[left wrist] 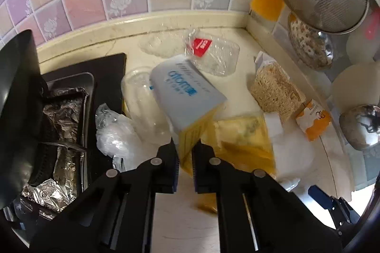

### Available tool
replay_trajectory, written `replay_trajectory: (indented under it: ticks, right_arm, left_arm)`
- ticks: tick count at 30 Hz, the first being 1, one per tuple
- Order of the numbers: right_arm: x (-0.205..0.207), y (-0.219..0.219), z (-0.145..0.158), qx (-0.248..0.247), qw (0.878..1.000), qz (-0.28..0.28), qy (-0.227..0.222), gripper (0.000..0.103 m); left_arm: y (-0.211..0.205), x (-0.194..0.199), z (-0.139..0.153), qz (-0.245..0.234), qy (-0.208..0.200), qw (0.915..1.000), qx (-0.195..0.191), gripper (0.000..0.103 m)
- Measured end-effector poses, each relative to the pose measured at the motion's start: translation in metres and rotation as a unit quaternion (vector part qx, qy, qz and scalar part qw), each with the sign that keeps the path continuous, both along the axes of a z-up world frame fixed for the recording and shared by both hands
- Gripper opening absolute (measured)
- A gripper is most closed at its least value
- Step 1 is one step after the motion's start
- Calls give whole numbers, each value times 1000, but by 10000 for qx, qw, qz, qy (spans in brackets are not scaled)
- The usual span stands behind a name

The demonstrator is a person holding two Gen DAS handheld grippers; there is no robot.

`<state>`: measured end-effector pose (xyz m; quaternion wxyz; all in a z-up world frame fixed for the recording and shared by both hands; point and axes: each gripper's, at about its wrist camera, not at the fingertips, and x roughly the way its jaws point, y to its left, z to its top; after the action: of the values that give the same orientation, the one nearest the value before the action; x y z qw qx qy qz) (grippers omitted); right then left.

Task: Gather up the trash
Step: 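Grasp the white 'atom' box with the left tool while the right tool grasps the small white bottle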

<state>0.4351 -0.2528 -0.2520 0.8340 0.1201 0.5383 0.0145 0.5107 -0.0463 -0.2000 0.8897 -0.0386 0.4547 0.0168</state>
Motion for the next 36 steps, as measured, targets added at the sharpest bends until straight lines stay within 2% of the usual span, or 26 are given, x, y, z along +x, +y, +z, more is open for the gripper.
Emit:
replay_trajectory:
  ticks: [7,11,16,20,22,25,27,28,30,31,36]
  right_arm:
    - [-14,-4,-2,144,9998,136,-26,66]
    - [-16,5,7,-152,9988,355,-301,66]
    - [-8,22,20,-514,9923,901,-671,66]
    - [6,42,25,-934,9789,1518,-996,66]
    - [11,50,23,-1062,9720,1824,-1038,66]
    - [20,57,13,-1210,9640,2213,-846,66]
    - [23,58,7,-1237,9620,2316,-749,65]
    - [24,58,5,-1234,9616,2345,-713,56]
    - [24,57,2,-1245,9615,2354,-684,53]
    - [23,56,2,-1241,9618,2343,-679,46]
    - [17,50,3,-1138,9699,2074,-568,45]
  left_arm:
    - [4,-30,21,114,-684,9968,387,6]
    - [9,-43,38,414,-840,9928,741,6]
    - [23,-56,62,688,-868,9900,868,6]
    - [31,-66,76,747,-832,9896,905,6]
    - [36,-70,79,763,-737,9905,876,6]
    - [42,-72,80,805,-565,9924,740,6]
    - [46,-75,81,837,-493,9931,653,6]
    - [47,-76,81,842,-481,9932,641,6]
    - [48,-80,82,826,-469,9934,644,6]
    - [47,-82,82,817,-461,9935,648,6]
    - [45,-97,83,700,-398,9944,684,6]
